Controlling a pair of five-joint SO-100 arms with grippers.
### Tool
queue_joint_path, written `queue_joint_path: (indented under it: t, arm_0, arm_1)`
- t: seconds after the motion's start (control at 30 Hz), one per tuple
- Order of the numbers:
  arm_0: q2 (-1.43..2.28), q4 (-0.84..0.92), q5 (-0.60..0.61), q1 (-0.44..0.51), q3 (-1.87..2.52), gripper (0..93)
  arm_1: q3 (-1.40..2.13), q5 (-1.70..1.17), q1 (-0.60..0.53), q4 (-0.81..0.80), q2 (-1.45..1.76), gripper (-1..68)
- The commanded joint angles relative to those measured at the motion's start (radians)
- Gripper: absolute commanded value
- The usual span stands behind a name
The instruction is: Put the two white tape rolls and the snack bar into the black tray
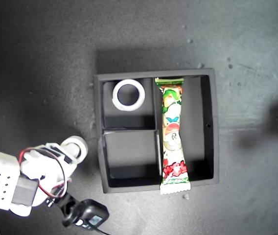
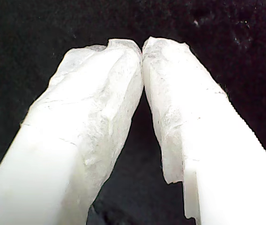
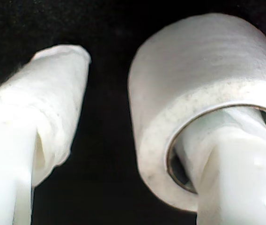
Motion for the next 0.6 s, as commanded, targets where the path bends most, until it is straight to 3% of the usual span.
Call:
queue_joint_path:
  t: [0.0, 0.2, 0.4, 0.47, 0.57]
  arm_0:
    - [-0.003, -0.025, -0.006, 0.003, 0.015, 13.5]
    - [0.006, -0.032, -0.026, -0.003, 0.035, 7.9]
    - [0.097, -0.017, -0.040, -0.012, 0.074, 0.2]
    - [0.133, 0.014, -0.031, -0.012, 0.064, 0.0]
    - [0.189, 0.147, -0.018, -0.017, -0.005, 0.0]
  arm_1:
    - [0.025, 0.017, -0.005, -0.017, 0.009, -0.6]
    - [0.155, 0.058, -0.026, -0.089, 0.009, -0.4]
    - [0.156, 0.232, -0.049, 0.100, 0.011, 0.0]
    - [0.156, 0.225, -0.032, 0.101, 0.003, 6.5]
    - [0.156, 0.222, -0.048, 0.100, 0.009, 6.8]
